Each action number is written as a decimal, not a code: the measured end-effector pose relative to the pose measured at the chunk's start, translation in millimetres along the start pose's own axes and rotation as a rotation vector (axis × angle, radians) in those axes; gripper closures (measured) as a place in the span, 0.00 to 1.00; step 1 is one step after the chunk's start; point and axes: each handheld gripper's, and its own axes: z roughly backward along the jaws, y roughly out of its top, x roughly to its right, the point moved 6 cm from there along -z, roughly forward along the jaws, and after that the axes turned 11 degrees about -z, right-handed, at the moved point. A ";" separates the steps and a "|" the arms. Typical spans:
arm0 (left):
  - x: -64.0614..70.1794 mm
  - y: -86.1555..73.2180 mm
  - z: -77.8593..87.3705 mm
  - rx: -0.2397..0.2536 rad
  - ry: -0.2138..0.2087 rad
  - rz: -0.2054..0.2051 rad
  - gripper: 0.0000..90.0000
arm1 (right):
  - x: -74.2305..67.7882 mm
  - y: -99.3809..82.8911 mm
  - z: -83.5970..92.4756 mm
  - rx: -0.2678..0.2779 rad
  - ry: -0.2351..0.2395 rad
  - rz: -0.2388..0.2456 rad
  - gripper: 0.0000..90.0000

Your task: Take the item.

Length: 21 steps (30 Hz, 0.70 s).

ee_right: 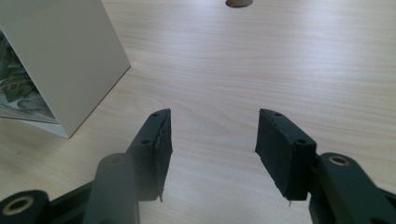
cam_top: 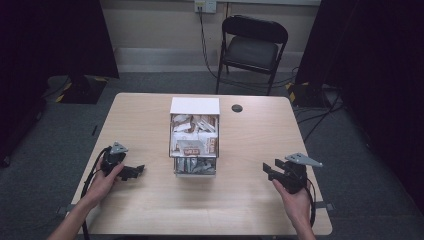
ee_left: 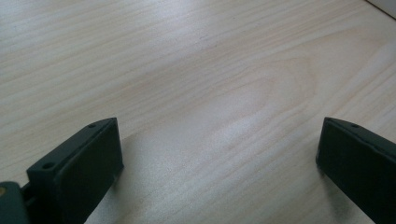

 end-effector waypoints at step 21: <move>0.0 0.0 0.0 0.000 0.000 0.000 0.00 | -29.4 27.1 20.3 0.043 0.068 0.026 0.53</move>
